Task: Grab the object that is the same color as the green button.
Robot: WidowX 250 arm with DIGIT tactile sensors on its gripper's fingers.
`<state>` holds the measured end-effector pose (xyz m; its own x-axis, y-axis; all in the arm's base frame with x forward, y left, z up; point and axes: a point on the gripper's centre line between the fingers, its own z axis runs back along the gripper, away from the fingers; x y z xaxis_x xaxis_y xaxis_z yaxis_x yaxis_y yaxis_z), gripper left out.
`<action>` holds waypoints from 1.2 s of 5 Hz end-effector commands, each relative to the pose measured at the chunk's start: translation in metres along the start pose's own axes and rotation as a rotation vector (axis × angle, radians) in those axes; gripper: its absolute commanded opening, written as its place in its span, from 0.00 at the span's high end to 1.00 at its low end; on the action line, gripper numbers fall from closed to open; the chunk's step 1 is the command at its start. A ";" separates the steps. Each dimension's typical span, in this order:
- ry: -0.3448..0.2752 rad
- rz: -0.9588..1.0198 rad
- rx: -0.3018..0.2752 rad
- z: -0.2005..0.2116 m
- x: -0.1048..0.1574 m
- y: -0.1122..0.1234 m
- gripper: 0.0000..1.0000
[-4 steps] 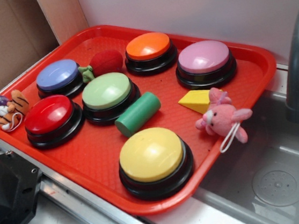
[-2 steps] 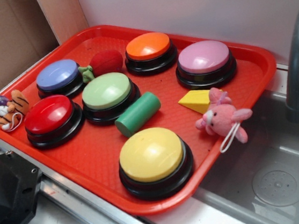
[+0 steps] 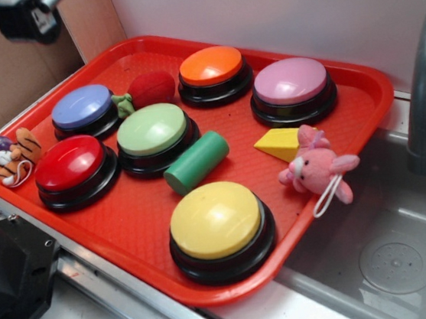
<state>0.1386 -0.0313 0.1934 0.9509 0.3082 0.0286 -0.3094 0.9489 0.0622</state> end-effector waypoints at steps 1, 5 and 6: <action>0.056 0.238 0.007 -0.063 0.023 -0.026 0.00; 0.048 0.250 -0.069 -0.149 0.044 -0.054 0.00; 0.045 0.294 -0.092 -0.160 0.044 -0.051 0.00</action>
<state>0.1926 -0.0595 0.0288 0.8370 0.5469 -0.0210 -0.5472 0.8368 -0.0187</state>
